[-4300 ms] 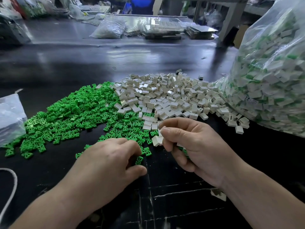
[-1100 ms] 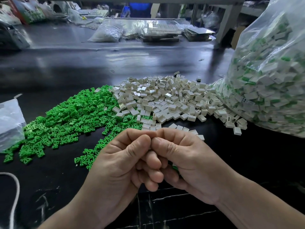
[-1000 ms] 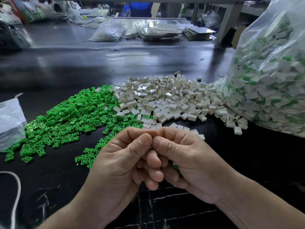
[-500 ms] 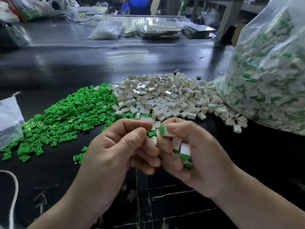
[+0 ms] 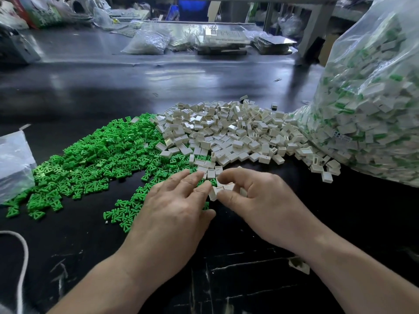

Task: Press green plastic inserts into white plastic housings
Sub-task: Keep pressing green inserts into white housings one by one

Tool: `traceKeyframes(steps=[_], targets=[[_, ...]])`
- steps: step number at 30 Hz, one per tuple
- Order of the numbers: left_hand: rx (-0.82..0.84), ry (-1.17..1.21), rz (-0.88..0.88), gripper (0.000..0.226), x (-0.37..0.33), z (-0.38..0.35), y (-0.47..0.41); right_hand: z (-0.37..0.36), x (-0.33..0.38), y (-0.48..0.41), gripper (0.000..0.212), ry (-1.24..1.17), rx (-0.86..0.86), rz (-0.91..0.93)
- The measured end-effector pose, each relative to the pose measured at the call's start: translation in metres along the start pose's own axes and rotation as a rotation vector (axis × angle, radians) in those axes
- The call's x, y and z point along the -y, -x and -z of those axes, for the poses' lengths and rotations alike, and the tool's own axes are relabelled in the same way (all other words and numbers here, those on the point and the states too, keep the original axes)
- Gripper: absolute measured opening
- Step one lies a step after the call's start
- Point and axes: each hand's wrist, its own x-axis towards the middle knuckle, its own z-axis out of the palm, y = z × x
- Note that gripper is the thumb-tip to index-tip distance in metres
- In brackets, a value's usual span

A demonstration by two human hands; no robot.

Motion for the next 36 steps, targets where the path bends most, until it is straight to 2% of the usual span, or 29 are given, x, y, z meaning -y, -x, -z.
traceKeyframes(steps=[3,7,10,15,17,21,24,26,29,32,36], targets=[[-0.034,0.008,-0.047,0.048,-0.005,-0.001,-0.003,-0.008,-0.001,-0.003,0.021,0.081,0.02,-0.007],[-0.091,0.032,-0.114,0.025,-0.007,0.002,-0.003,-0.011,-0.001,-0.003,0.013,0.303,0.054,0.038],[-0.121,0.05,-0.118,0.017,-0.005,0.001,-0.003,-0.011,0.002,-0.001,0.016,0.324,0.074,0.038],[-0.095,0.04,0.026,0.033,0.001,0.008,-0.002,-0.007,0.006,0.003,0.018,0.328,0.086,0.05],[-0.056,-0.003,0.071,0.032,0.007,0.012,0.0,-0.006,0.006,0.004,0.02,0.334,0.097,0.067],[-0.022,-0.053,0.053,0.024,0.01,0.011,0.0,-0.005,0.01,0.004,0.03,0.375,0.165,0.083],[-0.018,-0.046,0.053,0.019,0.009,0.011,-0.002,-0.005,0.011,0.005,0.028,0.385,0.16,0.081],[-0.032,-0.028,0.054,0.022,0.01,0.01,-0.002,-0.006,0.011,0.006,0.023,0.397,0.132,0.105],[-0.06,-0.024,0.024,0.03,0.01,0.011,0.0,-0.006,0.009,0.006,0.027,0.422,0.107,0.134],[-0.132,0.22,0.103,0.035,0.008,0.017,0.001,-0.002,0.007,0.005,0.024,0.263,0.125,0.076],[-0.161,0.786,0.252,0.018,0.004,0.021,0.005,0.007,0.011,0.005,0.018,-0.393,0.222,-0.107]])
